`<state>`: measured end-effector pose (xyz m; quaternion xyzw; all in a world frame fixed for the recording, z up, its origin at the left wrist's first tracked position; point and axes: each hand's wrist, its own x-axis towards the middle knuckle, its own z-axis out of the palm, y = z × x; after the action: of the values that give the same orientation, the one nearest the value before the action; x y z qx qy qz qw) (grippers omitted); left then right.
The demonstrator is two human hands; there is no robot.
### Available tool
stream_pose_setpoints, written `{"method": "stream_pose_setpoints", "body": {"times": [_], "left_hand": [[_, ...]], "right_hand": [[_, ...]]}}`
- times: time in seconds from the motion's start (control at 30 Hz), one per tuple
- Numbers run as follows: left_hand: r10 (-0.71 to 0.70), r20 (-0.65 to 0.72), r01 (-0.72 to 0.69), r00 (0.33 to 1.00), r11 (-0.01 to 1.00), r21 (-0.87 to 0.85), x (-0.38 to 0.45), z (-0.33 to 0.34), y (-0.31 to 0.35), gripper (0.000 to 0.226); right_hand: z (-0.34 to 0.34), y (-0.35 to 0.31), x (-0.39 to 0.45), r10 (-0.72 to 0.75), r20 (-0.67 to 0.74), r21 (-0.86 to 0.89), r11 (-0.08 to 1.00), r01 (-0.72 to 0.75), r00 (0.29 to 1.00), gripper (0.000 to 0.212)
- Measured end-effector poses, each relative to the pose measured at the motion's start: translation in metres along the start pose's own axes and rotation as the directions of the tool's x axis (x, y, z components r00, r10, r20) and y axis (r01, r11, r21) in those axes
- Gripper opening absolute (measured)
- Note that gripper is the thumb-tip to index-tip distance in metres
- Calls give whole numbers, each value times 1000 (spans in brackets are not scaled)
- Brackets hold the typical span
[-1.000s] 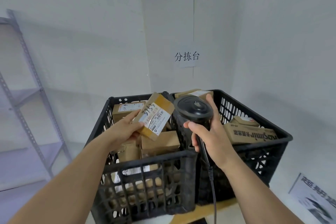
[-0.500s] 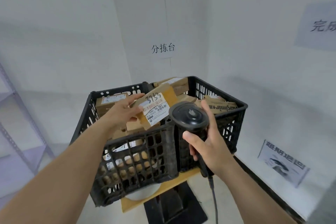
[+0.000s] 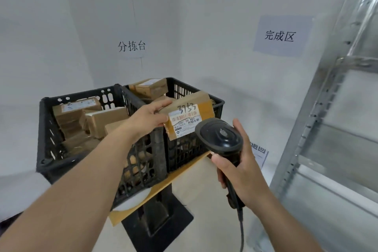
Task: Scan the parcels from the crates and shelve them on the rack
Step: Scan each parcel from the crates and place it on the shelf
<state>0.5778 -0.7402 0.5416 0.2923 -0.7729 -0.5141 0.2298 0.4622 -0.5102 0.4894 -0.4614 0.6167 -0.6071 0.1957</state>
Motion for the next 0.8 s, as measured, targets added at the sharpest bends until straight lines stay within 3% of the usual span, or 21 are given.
{"method": "stream_pose_setpoints", "body": {"times": [0.17,0.47,0.8], "left_hand": [[60,80,-59,995,998,-4,-14,27,10,52],[202,127,-228,971,942,247,-24,69,33,49],[192,165,-220,967,959,176,-30,111,53,48]], "right_hand": [[-7,-9,-34,16,-63,-13,1000,-16,998,82],[-39,-22,-83,-7,-157,-48,999,0,988,82],[-71,-27,-111,-16,-219,-11,1000,14,976,80]]}}
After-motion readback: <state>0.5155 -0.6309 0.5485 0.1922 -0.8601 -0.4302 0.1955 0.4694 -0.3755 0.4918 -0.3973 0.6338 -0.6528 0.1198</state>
